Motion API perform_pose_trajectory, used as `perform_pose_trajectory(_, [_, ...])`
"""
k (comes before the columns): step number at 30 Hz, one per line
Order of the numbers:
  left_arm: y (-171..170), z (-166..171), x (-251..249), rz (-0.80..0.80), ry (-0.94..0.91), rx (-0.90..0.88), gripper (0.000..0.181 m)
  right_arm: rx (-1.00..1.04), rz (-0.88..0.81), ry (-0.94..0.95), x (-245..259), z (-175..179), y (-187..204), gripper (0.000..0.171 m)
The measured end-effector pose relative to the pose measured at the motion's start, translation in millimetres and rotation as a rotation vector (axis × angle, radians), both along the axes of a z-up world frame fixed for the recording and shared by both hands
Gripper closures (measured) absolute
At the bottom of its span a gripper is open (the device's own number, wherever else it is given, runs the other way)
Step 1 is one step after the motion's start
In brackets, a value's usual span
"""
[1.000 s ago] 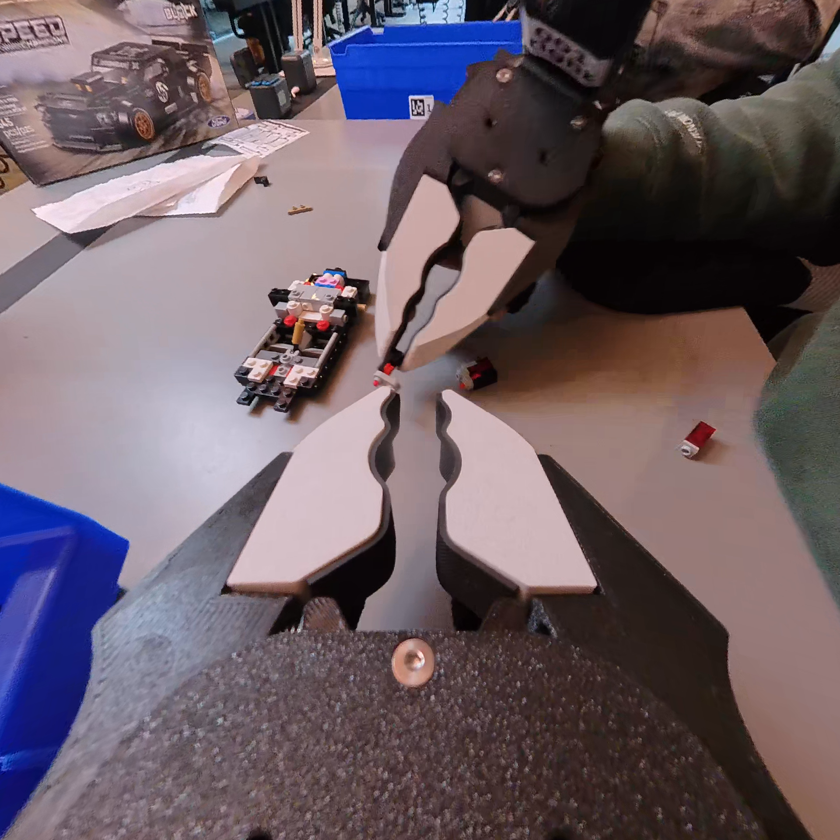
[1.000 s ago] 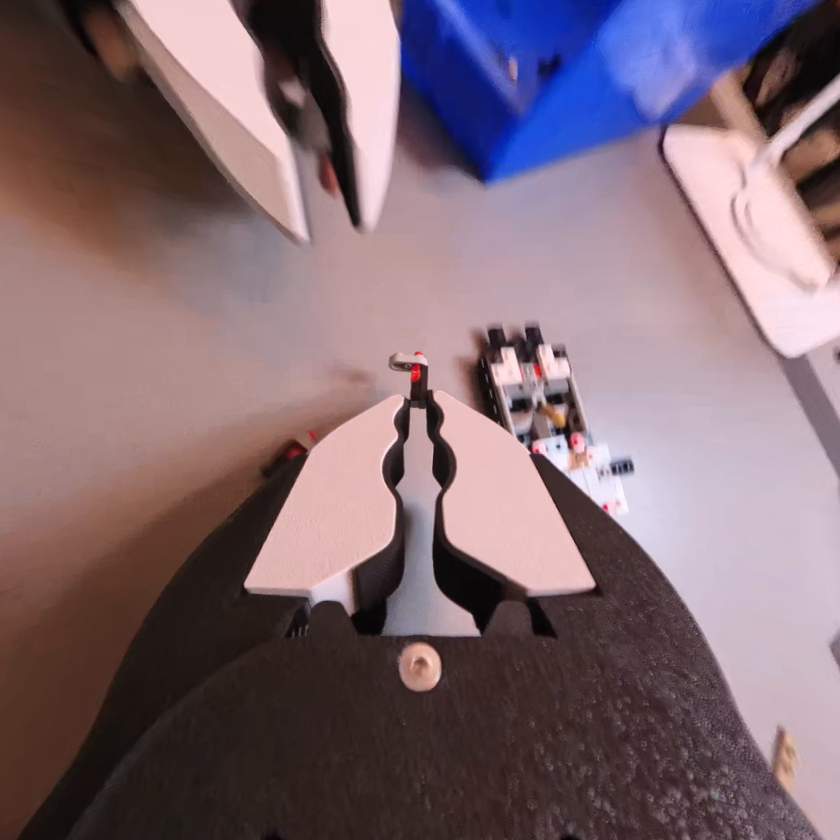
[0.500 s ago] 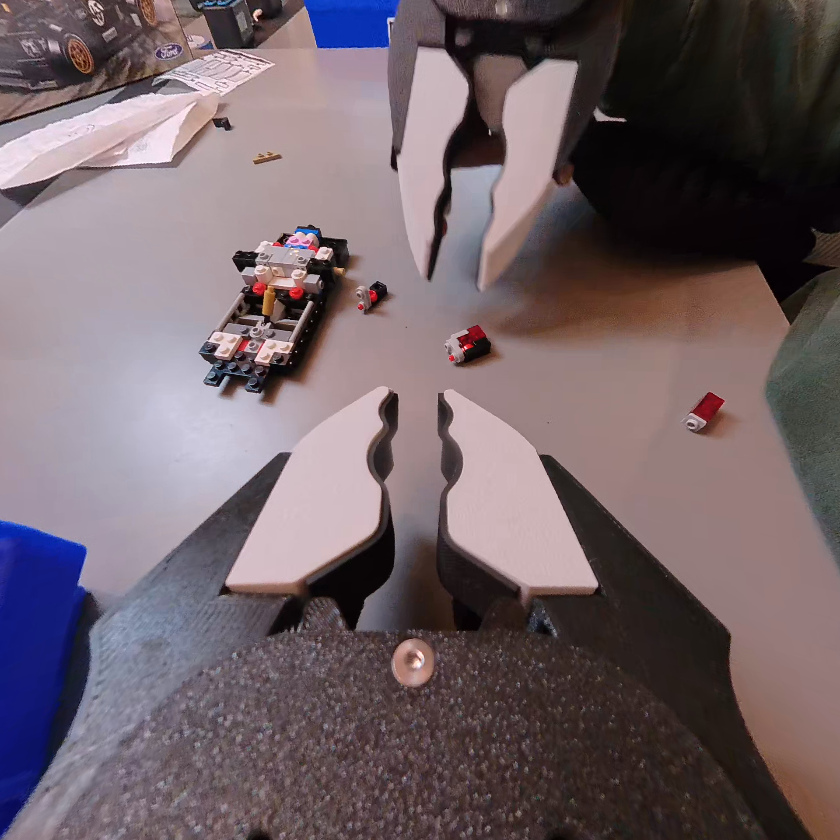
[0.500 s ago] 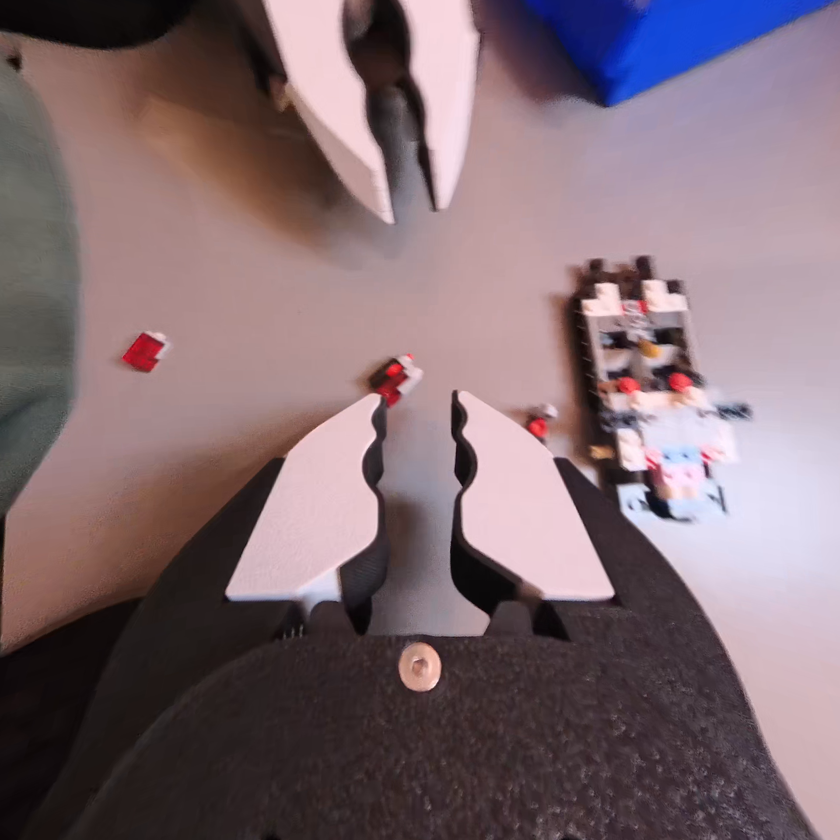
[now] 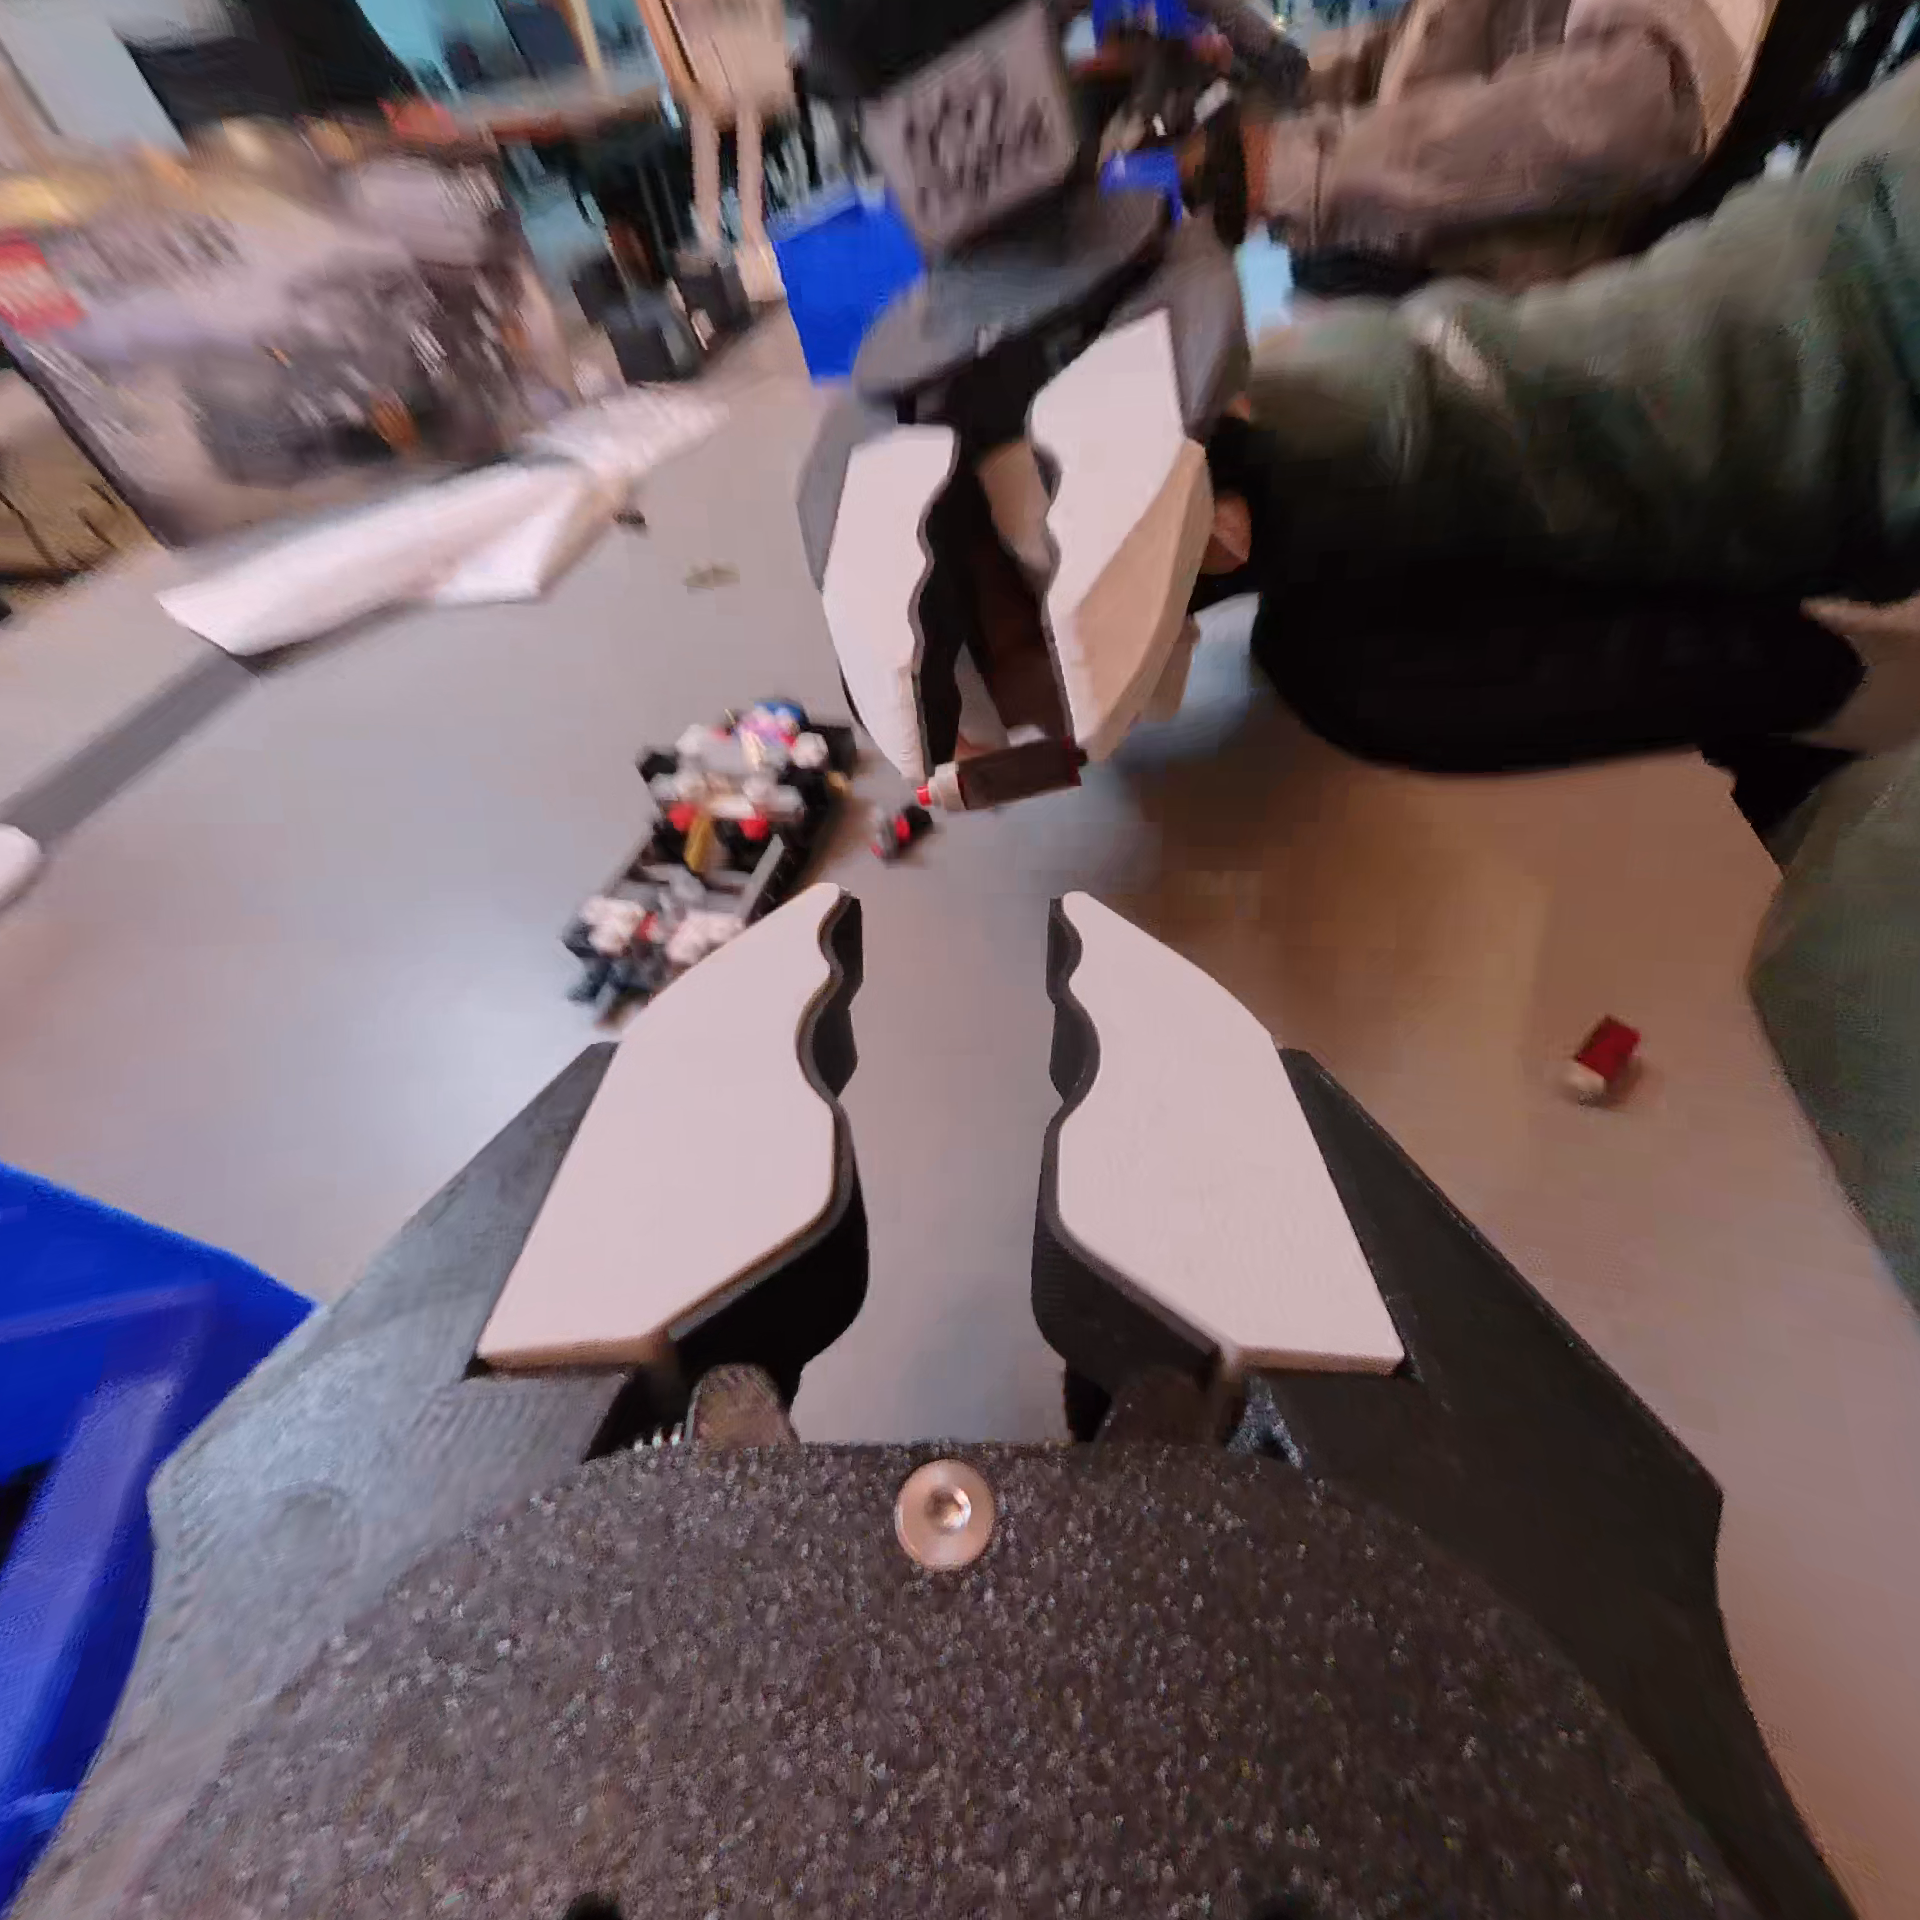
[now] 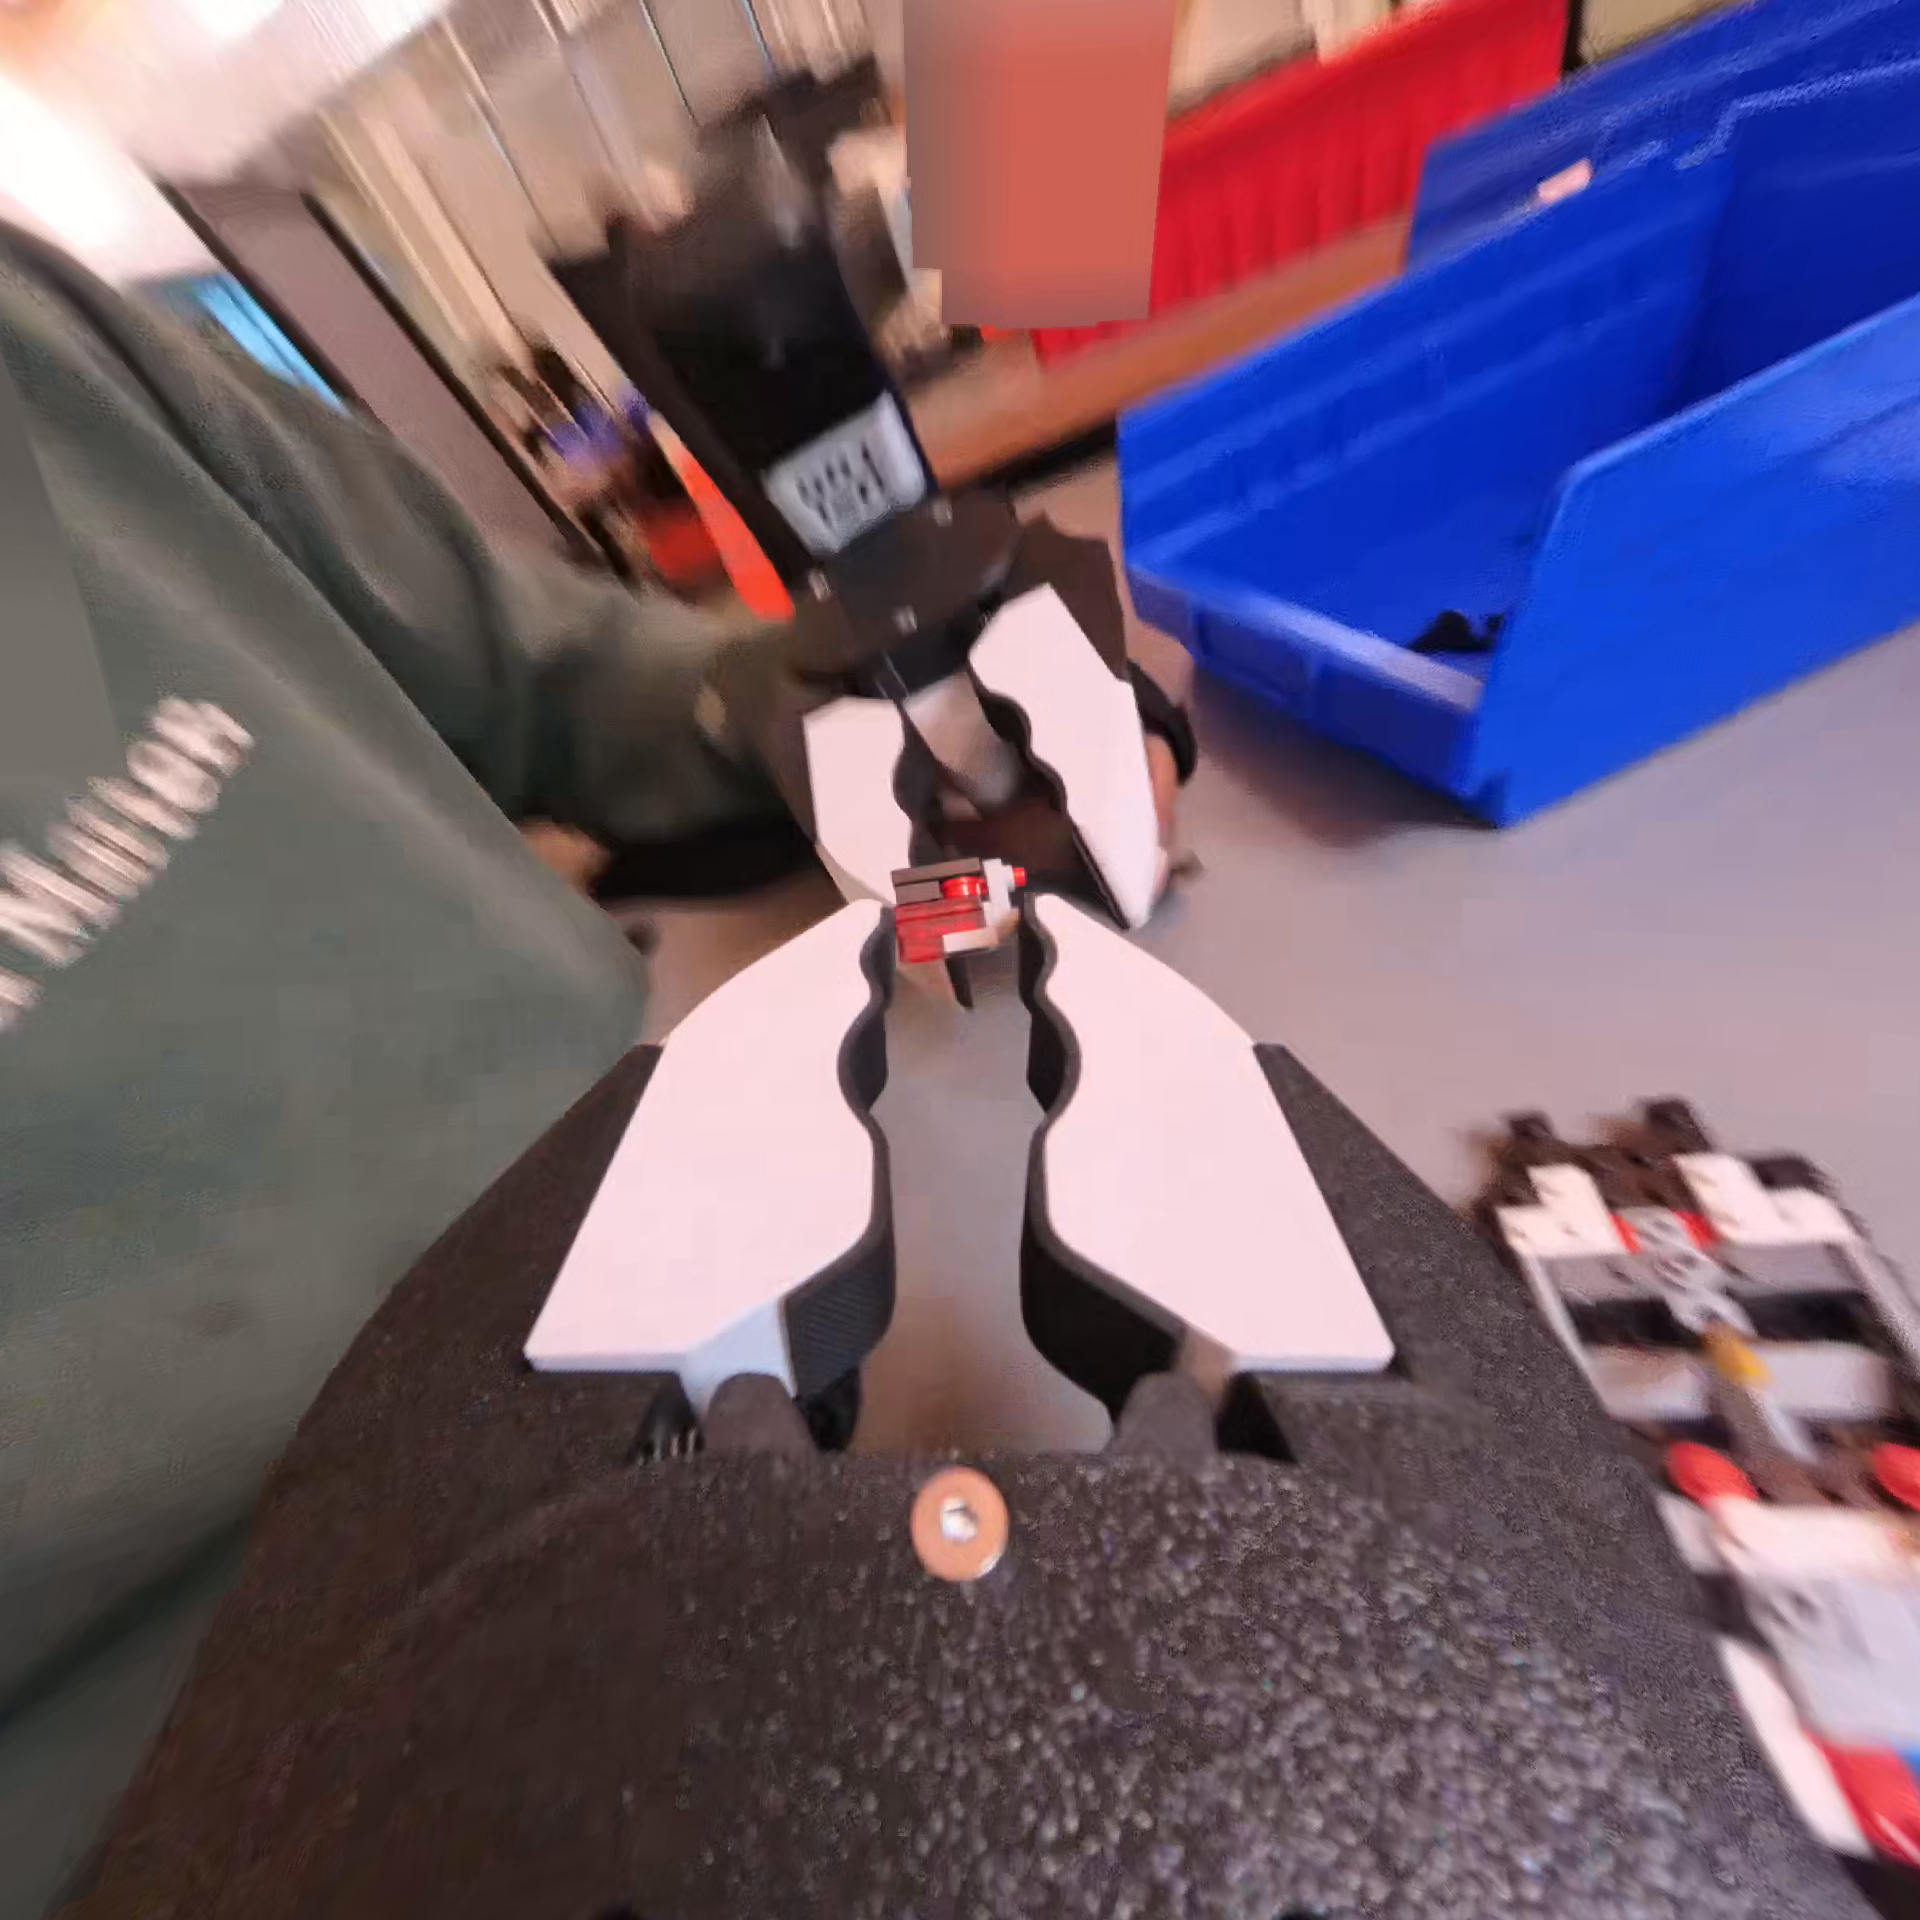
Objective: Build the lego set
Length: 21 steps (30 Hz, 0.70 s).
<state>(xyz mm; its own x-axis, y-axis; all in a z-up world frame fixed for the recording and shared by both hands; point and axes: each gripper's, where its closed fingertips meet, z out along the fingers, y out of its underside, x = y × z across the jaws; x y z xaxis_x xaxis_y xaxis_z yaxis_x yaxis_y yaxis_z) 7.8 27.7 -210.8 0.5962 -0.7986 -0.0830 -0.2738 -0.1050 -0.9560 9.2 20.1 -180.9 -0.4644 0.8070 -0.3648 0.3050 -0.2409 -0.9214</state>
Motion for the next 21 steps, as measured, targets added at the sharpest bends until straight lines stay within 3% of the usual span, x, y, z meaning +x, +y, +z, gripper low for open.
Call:
perform_pose_trajectory(5, [-3.0, 44.8, -1.0, 0.01, -0.158, 0.179, 0.146, -0.427, 0.116, 0.023, -10.8, 21.2, -7.0, 0.149])
perform_pose_trajectory(11, [-1.7, 50.5, -7.5, 0.057, -0.115, 0.255, 0.162, -0.724, 0.182, 0.022, -18.3, 28.3, -2.3, 0.149])
perform_pose_trajectory(16, [7.4, 41.0, -18.6, 0.108, -0.104, 0.155, 0.163, -0.557, -0.022, 0.066, -18.5, 22.4, 28.0, 0.152])
perform_pose_trajectory(21, [13.2, 11.5, -20.9, 0.124, 0.048, 0.07, 0.163, -0.033, -0.139, 0.026, -21.0, 1.0, 20.9, 0.146])
